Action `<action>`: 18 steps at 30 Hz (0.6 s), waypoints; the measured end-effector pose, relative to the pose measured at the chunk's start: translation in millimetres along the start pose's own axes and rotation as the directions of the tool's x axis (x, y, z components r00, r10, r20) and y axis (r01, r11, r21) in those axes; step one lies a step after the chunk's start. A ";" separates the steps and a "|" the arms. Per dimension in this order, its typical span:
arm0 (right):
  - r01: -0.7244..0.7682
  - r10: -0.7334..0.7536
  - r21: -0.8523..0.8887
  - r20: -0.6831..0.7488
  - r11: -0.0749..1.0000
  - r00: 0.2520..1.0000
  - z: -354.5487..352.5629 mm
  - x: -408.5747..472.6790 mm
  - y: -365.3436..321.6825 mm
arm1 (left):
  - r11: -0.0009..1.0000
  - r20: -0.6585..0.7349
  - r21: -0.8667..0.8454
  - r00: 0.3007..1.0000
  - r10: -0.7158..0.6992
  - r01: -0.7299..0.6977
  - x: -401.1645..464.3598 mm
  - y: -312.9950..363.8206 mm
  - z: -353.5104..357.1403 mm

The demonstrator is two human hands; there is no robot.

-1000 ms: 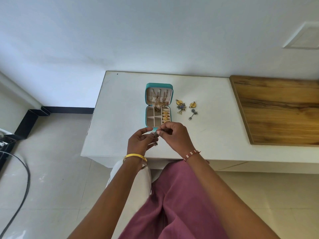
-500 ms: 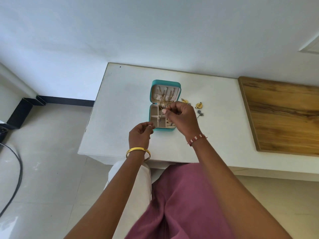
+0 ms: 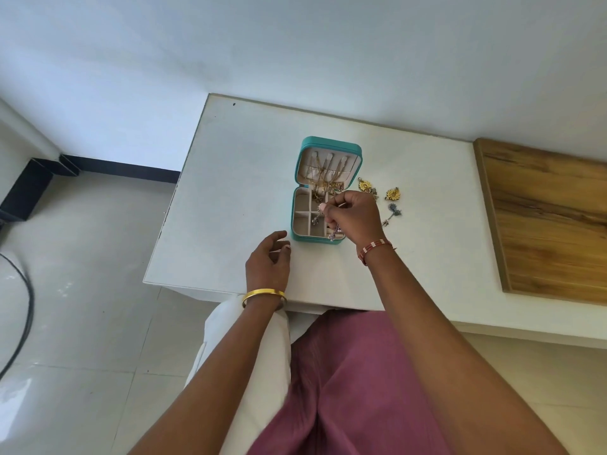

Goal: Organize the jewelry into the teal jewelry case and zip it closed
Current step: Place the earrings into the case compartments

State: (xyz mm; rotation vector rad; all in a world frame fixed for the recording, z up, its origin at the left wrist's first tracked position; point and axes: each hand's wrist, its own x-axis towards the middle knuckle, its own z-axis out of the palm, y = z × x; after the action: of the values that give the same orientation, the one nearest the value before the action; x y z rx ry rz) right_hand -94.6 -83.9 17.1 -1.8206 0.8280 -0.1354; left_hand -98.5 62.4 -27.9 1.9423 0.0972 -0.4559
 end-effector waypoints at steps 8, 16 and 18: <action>-0.027 0.026 -0.140 -0.008 0.990 1.000 -1.6 5.5 6.0 | 1.000 0.036 0.005 0.999 0.005 -0.005 0.3 1.9 -0.4; 0.054 -0.054 -0.100 0.005 0.994 0.999 -3.1 1.0 -10.3 | 0.999 0.078 -0.001 0.996 0.044 -0.044 -2.4 3.1 0.3; 0.029 -0.028 -0.094 0.010 0.995 1.000 2.1 2.3 -7.5 | 0.999 0.078 -0.010 0.996 0.047 -0.046 -2.0 2.4 0.2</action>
State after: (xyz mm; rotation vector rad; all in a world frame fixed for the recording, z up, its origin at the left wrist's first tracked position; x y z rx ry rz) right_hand -88.4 -82.3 22.0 -1.9202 0.8146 -0.1087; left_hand -99.8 61.5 -25.2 1.9122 0.0029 -0.4994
